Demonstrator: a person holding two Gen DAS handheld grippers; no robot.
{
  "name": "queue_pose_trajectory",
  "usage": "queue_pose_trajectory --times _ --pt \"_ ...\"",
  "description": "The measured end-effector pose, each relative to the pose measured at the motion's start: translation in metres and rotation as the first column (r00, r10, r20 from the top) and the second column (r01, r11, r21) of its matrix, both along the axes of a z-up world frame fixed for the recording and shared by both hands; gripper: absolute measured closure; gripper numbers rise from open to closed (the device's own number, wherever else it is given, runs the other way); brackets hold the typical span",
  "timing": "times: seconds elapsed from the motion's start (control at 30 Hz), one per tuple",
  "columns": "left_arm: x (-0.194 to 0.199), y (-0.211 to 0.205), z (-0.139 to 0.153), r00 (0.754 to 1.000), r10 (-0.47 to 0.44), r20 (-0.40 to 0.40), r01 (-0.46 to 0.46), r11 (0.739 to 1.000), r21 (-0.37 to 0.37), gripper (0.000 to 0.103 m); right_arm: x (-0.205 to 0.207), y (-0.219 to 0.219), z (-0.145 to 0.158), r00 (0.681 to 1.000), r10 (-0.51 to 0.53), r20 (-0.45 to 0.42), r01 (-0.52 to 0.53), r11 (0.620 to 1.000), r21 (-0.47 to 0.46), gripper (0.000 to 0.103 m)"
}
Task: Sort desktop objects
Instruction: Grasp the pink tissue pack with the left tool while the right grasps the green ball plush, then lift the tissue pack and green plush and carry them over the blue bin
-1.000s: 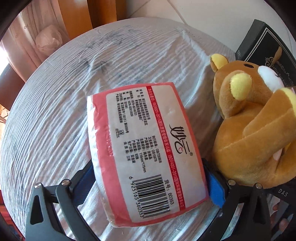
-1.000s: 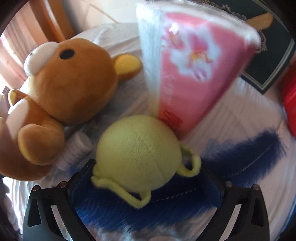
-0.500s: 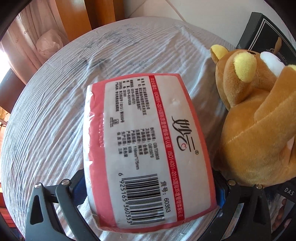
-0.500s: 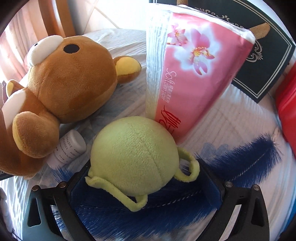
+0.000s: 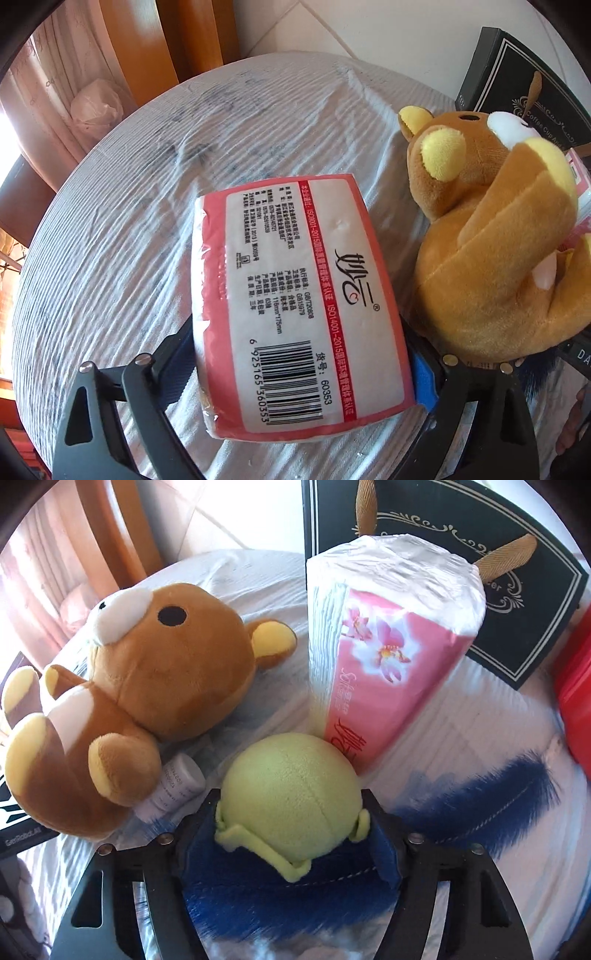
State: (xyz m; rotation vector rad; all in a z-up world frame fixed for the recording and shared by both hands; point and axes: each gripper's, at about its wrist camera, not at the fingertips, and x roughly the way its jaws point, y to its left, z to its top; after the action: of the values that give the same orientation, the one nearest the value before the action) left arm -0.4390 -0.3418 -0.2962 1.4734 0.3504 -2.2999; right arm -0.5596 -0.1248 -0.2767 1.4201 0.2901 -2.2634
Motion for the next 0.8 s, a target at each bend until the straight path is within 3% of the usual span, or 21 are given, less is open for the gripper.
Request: queue_pose_trajectory --times 0.13,0.3,0.4,0.47,0.53,0.57,0.8 --pt "0.007 -0.001 0.017 1.000 0.012 -0.024 -0.013 0.998 -0.061 0.009 0.010 0.005 0.024 0.998 0.008 -0.069 -0.009 1.000 -0.015 0.033" --pt "0.030 -0.003 0.064 0.994 0.021 -0.105 -0.035 0.991 -0.132 0.009 0.027 0.018 0.065 0.987 0.005 -0.162 -0.011 0.999 -0.039 0.033" --pt "0.046 0.001 0.094 0.985 0.008 -0.170 -0.032 0.991 -0.133 0.009 0.039 0.036 0.091 0.976 -0.012 -0.220 -0.006 0.997 -0.083 0.033" --pt "0.054 0.005 0.112 0.980 -0.006 -0.198 -0.022 0.990 -0.139 0.009 0.065 0.016 0.114 0.963 -0.025 -0.267 -0.006 0.994 -0.113 0.033" --pt "0.062 0.012 0.128 0.972 -0.032 -0.233 0.001 0.991 -0.132 0.009 0.086 0.032 0.134 0.953 -0.037 -0.302 -0.001 0.993 -0.122 0.033" --pt "0.067 0.019 0.137 0.967 -0.053 -0.250 0.021 0.991 -0.129 0.009 0.084 0.019 0.138 0.948 -0.043 -0.314 0.002 0.992 -0.129 0.033" --pt "0.108 0.091 0.200 0.900 -0.235 -0.367 0.194 0.970 -0.144 0.009 0.146 0.056 0.203 0.906 -0.135 -0.402 0.078 0.985 -0.154 0.033"
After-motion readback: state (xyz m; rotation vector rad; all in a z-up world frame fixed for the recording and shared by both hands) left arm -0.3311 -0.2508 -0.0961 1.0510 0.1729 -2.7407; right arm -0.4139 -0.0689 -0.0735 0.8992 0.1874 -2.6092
